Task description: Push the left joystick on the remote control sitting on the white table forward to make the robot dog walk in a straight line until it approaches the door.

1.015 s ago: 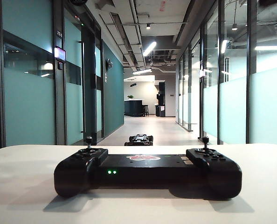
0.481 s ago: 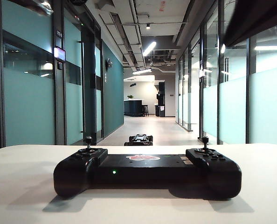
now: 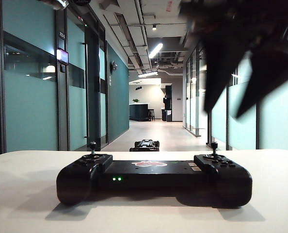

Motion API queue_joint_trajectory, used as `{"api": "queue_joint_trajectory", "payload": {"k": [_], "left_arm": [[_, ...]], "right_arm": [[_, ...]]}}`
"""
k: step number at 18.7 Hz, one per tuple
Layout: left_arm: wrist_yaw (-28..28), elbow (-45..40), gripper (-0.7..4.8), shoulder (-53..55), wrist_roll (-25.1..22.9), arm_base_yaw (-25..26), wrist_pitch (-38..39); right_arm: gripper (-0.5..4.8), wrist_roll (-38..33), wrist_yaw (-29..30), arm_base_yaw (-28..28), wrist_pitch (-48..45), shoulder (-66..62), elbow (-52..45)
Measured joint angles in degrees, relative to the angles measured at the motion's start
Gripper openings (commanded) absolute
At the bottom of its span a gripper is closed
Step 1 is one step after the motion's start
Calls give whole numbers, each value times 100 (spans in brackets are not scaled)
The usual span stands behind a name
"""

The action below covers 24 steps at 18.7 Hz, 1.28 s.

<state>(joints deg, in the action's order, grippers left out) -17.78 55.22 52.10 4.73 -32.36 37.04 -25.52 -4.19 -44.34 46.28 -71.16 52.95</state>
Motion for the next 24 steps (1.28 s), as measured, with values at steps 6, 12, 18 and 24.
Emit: {"api": "queue_joint_trajectory", "payload": {"k": [6, 12, 18, 24], "left_arm": [[-9, 0, -5, 0, -4, 4, -2], [-160, 0, -5, 0, -11, 2, -39], [-160, 0, -5, 0, -9, 2, -39], [-254, 0, -5, 0, -13, 2, -37]], "right_arm": [[370, -11, -170, 144, 37, -481, 72], [370, 149, -50, 479, -9, -1034, 72], [369, 157, 190, 470, -291, -1506, 70], [369, 157, 192, 472, -555, -1851, 61]]}}
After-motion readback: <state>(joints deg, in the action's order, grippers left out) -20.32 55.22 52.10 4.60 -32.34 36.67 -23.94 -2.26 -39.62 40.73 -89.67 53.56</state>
